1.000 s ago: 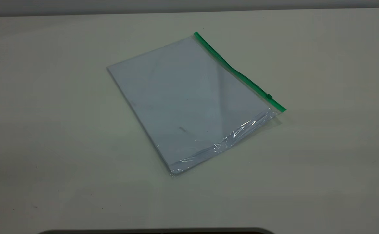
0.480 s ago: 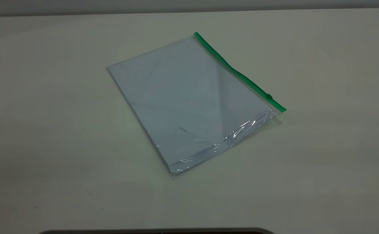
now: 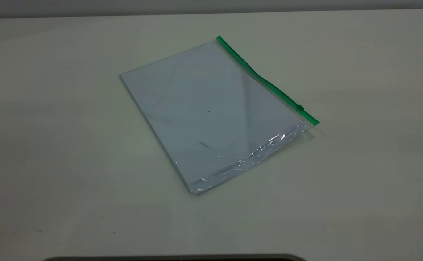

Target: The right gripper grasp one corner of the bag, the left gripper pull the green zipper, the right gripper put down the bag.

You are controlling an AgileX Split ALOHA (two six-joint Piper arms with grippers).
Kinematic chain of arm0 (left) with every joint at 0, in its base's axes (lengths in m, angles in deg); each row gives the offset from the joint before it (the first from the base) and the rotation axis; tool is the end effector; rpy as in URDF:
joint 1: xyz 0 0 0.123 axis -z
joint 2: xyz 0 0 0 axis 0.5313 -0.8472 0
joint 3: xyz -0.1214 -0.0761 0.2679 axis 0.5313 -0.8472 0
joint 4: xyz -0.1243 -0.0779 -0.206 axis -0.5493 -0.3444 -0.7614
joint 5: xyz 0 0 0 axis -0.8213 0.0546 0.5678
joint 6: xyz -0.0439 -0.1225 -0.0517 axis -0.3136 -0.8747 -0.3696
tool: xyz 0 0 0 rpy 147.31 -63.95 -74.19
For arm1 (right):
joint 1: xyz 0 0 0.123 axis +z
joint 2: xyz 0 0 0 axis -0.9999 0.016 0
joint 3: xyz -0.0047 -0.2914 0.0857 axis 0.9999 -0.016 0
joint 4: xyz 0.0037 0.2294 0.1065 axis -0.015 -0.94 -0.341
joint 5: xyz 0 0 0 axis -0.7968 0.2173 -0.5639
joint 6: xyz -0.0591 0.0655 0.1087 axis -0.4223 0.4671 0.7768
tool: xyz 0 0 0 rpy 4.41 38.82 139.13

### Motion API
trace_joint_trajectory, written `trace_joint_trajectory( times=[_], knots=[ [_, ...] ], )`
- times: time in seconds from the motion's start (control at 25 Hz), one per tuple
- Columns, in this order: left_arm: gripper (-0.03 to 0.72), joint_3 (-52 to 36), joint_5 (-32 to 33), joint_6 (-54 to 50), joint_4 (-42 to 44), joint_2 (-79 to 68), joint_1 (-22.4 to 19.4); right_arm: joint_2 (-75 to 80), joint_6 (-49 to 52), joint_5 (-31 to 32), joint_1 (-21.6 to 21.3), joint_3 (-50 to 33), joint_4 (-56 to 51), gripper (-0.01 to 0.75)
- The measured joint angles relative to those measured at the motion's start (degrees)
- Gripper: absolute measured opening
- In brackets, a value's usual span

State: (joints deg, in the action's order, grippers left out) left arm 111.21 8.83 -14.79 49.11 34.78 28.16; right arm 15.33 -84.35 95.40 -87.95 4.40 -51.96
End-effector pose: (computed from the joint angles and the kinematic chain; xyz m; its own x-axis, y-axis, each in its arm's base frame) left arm 0.0828 -0.0166 0.2735 -0.5519 -0.0335 -0.8332 0.0670 0.9942 -0.0844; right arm 0.0921 0.0297 0.2562 -0.6186 -0.1048 -0.7786 -0.2317 0.9713 0.0533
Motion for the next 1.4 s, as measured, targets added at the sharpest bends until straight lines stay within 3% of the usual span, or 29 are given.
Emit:
trace_joint_trajectory(
  times=[0.16,0.4,0.72,0.92,1.04,1.4],
  knots=[
    [0.539,2.82,-7.48,8.63,-6.51,-11.82,0.00,11.58,-5.09,-6.08,0.00,-0.06,-6.74,0.493],
    [0.553,9.64,-13.46,24.94,-17.95,-30.78,0.00,32.40,-16.88,-12.60,0.00,-0.06,-21.95,0.500],
    [0.553,15.44,-16.82,39.73,-29.10,-48.78,0.00,61.02,-45.32,-22.15,0.00,0.11,-51.98,0.501],
    [0.554,17.12,-17.88,45.46,-34.89,-54.20,0.00,75.58,-69.75,-22.82,0.00,0.90,-73.71,0.501],
    [0.554,17.11,-18.21,48.79,-38.16,-56.20,0.00,84.24,-80.06,-19.12,0.00,3.43,-82.65,0.501],
    [0.554,17.11,-19.70,51.95,-40.31,-56.97,0.00,106.04,-85.78,-12.50,-3.03,17.21,-85.13,0.501]
  ],
)
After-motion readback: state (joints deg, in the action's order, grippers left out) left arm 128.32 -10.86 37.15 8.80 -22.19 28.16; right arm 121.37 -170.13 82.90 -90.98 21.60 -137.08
